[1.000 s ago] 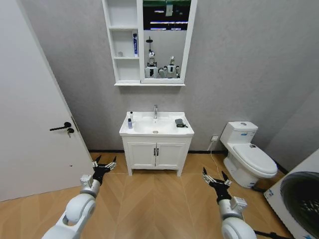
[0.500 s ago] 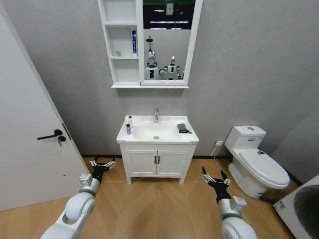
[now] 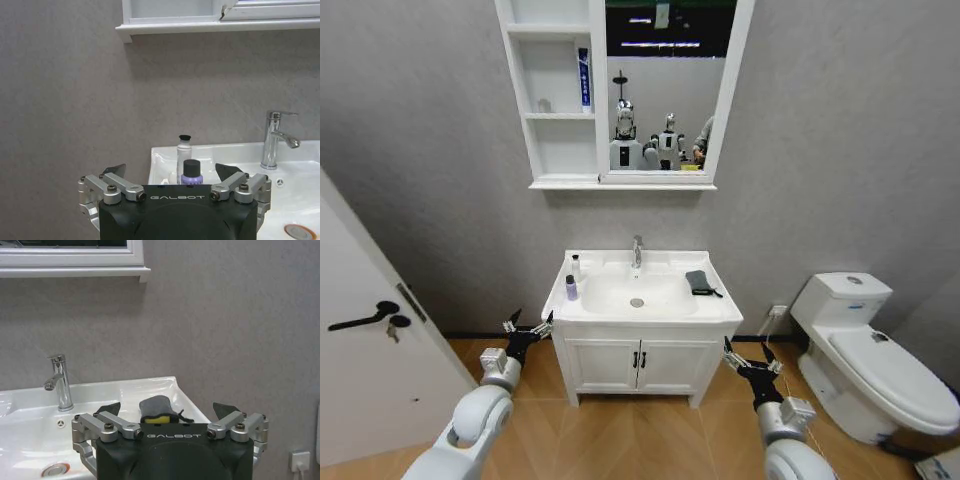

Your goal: Move facial cleanser and shampoo from washbasin to cabinet, then wipe washbasin with towel.

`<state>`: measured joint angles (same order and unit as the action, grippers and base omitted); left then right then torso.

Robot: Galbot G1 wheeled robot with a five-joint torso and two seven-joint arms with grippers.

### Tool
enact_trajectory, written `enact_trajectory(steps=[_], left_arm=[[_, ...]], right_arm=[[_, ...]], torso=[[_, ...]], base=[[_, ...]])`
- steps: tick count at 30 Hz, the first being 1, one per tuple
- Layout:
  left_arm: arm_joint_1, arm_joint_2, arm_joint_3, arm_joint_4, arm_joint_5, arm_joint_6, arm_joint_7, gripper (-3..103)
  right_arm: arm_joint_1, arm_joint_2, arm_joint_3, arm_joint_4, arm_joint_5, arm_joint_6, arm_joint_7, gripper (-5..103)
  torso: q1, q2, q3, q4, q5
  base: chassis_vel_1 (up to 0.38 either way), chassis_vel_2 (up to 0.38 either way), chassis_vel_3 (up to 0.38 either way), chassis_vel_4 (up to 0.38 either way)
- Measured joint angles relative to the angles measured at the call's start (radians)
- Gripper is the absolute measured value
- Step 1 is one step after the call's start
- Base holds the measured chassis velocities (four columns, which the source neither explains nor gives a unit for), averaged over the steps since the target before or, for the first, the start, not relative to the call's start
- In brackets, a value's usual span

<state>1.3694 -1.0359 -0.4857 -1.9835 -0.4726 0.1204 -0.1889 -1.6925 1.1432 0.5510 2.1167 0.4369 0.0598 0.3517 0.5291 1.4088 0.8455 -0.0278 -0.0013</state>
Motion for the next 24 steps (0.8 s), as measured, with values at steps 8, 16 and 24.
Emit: enact_trajectory(steps=[8, 16, 24], left_arm=[[-0.041, 0.007, 0.05, 0.02, 0.002, 0.009, -0.002, 98], [-0.09, 0.006, 0.106, 0.057, 0.01, 0.017, -0.006, 98], [-0.153, -0.023, 0.163, 0.17, 0.027, 0.012, -0.002, 98]], right_arm=[[0.014, 0.005, -0.01, -0.014, -0.019, 0.015, -0.016, 100], [0.012, 0.009, -0.009, -0.027, -0.023, 0.02, -0.017, 100], [0.014, -0.007, 0.003, -0.04, -0.012, 0.032, -0.018, 100]], torso=[[0.001, -0.001, 0.0, -0.0003, 0.0016], [-0.002, 0.001, 0.0, 0.0008, 0.0016], [0.0, 0.0, 0.0, 0.0, 0.0013]], base=[[-0.224, 0.196, 0.152, -0.166], [0.037, -0.025, -0.049, 0.029], [0.031, -0.018, -0.012, 0.023]])
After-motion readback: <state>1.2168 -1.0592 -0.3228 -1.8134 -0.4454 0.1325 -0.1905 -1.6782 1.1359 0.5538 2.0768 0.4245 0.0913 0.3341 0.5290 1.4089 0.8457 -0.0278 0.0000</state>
